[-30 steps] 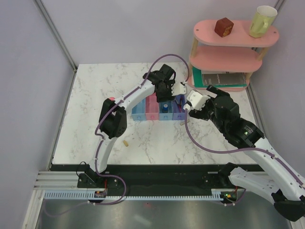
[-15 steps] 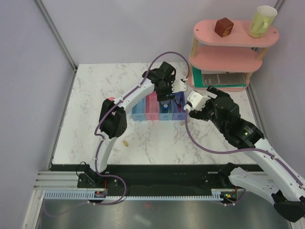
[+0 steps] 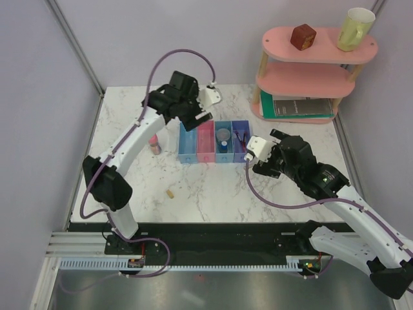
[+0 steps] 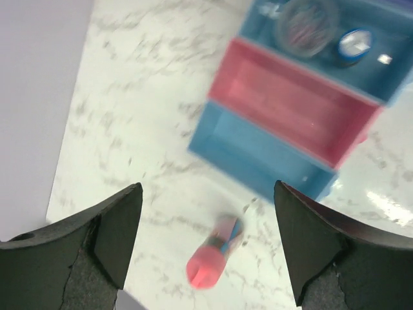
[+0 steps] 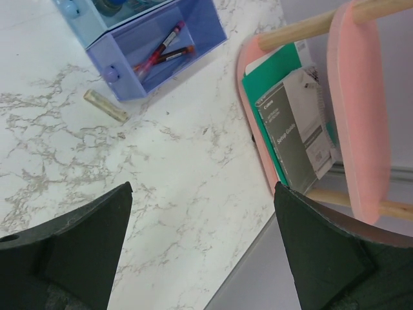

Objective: Sort the stationery into containers
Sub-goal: Pick up the stationery from the center of the board.

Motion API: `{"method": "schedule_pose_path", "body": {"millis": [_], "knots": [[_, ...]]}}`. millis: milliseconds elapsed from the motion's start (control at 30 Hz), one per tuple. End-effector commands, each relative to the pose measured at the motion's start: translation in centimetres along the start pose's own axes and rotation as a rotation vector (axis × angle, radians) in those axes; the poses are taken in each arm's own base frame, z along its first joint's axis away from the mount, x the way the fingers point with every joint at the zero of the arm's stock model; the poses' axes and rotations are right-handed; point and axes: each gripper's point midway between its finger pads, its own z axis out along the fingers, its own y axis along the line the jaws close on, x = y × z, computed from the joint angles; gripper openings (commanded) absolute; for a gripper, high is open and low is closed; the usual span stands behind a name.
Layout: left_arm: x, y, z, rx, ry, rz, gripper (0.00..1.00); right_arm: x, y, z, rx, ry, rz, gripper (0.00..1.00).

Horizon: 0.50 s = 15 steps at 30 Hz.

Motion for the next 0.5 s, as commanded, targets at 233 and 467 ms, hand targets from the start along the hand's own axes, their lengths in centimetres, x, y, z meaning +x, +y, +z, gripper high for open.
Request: {"method": "schedule_pose_path", "body": {"millis": [233,467], "knots": [[11.8,5.8,-2.0,-0.108,0.202,-0.249,0.93,-1.7,-0.3,-0.6,-0.015,-0.074,0.038,0.98],[15.7,6.2,-1.0,-0.056,0.258,-0.275,0.96,-2.0,-1.0,-1.5,0.004,-0.086,0.04,0.98]]}}
